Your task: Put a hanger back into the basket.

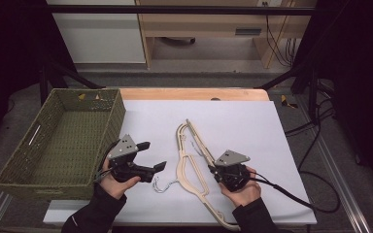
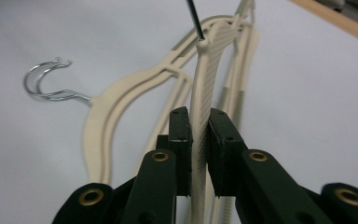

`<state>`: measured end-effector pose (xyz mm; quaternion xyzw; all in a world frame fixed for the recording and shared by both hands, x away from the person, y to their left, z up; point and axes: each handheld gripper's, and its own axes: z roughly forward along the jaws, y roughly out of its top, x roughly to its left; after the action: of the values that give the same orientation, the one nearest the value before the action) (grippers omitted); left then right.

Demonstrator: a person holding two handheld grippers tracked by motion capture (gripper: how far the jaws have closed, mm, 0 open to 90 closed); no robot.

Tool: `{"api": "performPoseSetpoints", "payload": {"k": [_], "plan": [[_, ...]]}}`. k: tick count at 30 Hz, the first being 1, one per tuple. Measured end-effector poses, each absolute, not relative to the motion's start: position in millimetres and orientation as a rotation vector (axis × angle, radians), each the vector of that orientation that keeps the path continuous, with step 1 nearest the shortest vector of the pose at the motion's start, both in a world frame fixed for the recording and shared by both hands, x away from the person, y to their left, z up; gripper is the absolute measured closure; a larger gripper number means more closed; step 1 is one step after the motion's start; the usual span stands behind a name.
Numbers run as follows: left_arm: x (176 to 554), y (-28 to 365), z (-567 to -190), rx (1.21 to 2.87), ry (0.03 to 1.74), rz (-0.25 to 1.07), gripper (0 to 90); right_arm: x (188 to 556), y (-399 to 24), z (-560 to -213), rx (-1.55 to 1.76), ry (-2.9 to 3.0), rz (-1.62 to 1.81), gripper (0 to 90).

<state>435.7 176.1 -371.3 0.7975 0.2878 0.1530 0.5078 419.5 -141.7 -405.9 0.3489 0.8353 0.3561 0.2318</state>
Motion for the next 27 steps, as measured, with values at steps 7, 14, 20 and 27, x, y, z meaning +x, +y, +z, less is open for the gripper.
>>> {"api": "performPoseSetpoints", "payload": {"k": [7, 14, 20, 27], "plan": [[440, 177, -378, 1.948, 0.708, 0.383, 10.6, 433, -172, -394, 0.999, 2.215, 0.960, 86.4], [441, 180, -378, 1.953, 0.698, 0.394, 10.9, 437, -188, -375, 0.962, 2.195, 1.076, 86.5], [438, 178, -373, 1.957, 0.675, 0.409, 11.2, 438, -179, -363, 0.864, 2.292, 1.244, 86.5], [434, 175, -368, 1.976, 0.635, 0.415, 11.9, 437, -156, -367, 0.718, 2.480, 1.387, 86.5]]}}
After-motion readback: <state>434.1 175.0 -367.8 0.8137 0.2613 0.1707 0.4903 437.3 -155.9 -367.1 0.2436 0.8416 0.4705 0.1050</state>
